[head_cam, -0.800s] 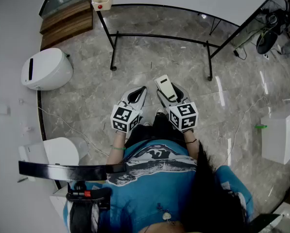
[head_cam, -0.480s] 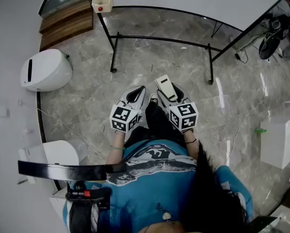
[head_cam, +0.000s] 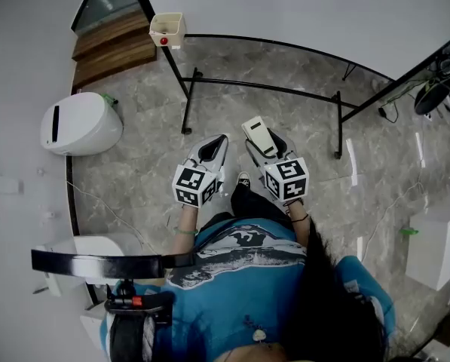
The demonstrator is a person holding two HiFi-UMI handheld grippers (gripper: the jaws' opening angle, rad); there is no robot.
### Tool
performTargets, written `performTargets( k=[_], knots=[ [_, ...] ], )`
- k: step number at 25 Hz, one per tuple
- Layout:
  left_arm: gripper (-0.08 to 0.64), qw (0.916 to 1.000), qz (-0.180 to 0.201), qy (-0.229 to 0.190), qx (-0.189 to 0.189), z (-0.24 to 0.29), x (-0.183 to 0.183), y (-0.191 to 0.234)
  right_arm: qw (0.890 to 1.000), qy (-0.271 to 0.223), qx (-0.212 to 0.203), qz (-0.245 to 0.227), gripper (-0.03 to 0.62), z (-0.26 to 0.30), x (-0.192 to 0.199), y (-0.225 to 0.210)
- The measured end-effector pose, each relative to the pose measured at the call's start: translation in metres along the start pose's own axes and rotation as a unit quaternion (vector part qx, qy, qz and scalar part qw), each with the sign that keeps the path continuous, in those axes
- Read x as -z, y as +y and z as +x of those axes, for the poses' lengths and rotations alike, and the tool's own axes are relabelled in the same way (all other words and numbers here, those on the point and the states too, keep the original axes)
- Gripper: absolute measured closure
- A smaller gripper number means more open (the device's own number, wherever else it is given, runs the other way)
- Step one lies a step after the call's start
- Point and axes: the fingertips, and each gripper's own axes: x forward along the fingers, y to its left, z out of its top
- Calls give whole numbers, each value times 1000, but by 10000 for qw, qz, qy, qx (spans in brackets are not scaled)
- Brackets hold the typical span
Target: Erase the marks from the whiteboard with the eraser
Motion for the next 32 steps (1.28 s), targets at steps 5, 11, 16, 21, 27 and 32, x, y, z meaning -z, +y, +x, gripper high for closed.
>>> performTargets(
  k=[5, 11, 16, 21, 27, 32],
  knots=[
    [557, 10000, 36, -58, -8, 58, -28, 32, 9999, 18, -72, -127, 328, 46, -32, -40],
    [557, 9996, 141, -188, -178, 107, -53, 55, 9995, 54, -82, -311, 328, 89, -54, -87],
    [557, 9991, -22, -74, -419, 121, -48, 76, 9997, 104, -114, -196, 328, 102, -55, -104],
    [557, 9990, -83, -94, -429, 145, -58, 88, 9997, 199, 69, -142, 328, 106, -52, -129],
    [557, 9999, 117, -9, -38, 178, -64, 81, 9982, -33, 578, 155, 328, 102, -63, -167],
    [557, 9989, 357, 31, 294, 203, -73, 91, 9955, -487, 770, 261, 328, 110, -95, -192]
  ],
)
